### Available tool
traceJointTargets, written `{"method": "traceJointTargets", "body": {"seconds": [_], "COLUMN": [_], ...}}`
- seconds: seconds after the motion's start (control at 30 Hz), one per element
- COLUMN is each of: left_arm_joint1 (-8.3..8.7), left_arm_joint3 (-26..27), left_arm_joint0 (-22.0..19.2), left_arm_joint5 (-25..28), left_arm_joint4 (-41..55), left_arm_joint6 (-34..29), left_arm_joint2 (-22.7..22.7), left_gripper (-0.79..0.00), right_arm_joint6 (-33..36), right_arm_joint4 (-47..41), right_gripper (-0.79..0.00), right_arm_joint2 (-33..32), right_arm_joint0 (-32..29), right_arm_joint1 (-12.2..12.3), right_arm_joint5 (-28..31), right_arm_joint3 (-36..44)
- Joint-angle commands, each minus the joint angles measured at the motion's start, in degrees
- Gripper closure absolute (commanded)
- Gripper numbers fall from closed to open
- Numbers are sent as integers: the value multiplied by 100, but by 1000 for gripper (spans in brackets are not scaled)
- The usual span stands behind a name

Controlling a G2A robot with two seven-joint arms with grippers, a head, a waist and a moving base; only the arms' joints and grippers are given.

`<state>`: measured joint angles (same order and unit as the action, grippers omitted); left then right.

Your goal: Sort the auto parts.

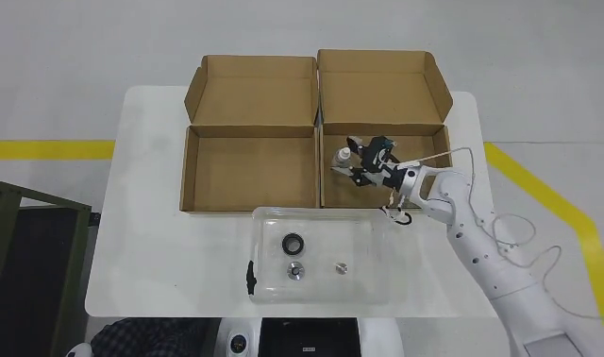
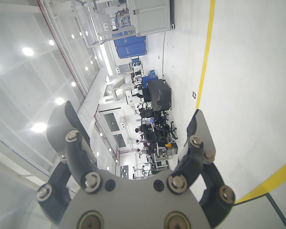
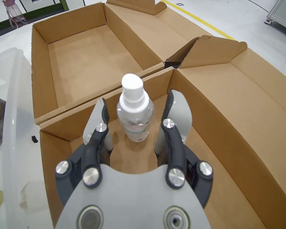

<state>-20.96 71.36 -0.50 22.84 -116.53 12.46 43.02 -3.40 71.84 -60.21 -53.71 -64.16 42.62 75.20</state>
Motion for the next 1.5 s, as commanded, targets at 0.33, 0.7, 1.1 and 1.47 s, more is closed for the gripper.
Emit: {"method": "traceJointTargets", "body": {"seconds": [0.33,0.7,1.1,1.47], "left_arm_joint1": [0,0,0,0], "left_arm_joint3": [0,0,0,0], "left_arm_joint0": [0,0,0,0], "left_arm_joint5": [0,0,0,0], "left_arm_joint4": [0,0,0,0], "left_arm_joint6": [0,0,0,0], "left_arm_joint2": [0,0,0,0], "left_gripper": [-785,-785,-785,-785], "right_arm_joint6": [120,974,2168,3252], "right_arm_joint4": [-449,-1212,-1535,-1766], "right_gripper": [-785,-785,-785,-785], "right_arm_joint2": [-679,-1313,-1718,-1478], "right_arm_joint0": [-190,-647,-1630,-2079], "right_arm_joint1": [136,329,564,816], "right_arm_joint5": [266,1085,1538,1538], "right_arm_joint3": [841,2141,3396,4167]}}
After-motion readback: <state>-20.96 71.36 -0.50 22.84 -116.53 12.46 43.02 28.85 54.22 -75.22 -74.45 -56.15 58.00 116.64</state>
